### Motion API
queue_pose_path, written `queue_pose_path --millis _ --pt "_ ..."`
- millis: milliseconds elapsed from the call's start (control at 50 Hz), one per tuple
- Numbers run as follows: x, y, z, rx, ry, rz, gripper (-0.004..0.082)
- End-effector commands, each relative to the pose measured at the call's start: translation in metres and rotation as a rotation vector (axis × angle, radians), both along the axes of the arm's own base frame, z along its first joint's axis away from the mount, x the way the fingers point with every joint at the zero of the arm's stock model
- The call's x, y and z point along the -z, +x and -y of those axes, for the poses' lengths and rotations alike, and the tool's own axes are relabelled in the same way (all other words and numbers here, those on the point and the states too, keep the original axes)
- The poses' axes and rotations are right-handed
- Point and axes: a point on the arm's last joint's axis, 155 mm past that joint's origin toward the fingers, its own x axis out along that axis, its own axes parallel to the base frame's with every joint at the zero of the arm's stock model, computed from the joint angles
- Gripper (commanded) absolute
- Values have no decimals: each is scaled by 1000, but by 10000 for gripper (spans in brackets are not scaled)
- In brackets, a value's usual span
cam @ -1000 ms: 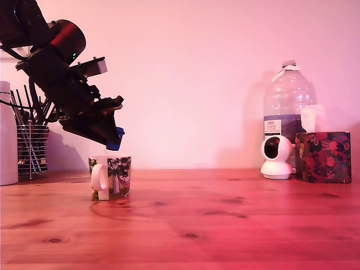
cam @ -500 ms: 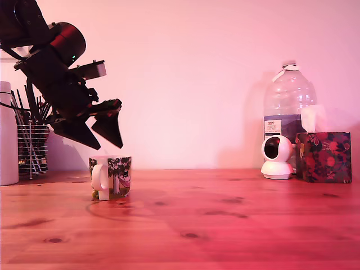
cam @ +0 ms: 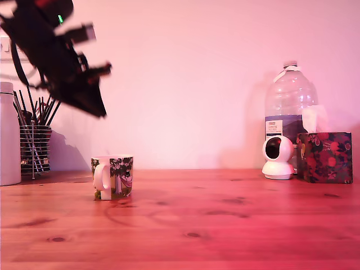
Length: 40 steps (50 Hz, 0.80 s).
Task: Pick up the coffee capsules from the table one by one and drop them inside the nearest coffee cup
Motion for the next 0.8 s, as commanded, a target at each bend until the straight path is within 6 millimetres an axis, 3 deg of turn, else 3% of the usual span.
queue_pose_path --millis 0,400,780 --pt "2 -11 -8 -11 -7 -2 -17" --pt "-36 -61 -66 -163 -118 129 -16" --pt "-80 -103 -80 -200 -169 257 -17"
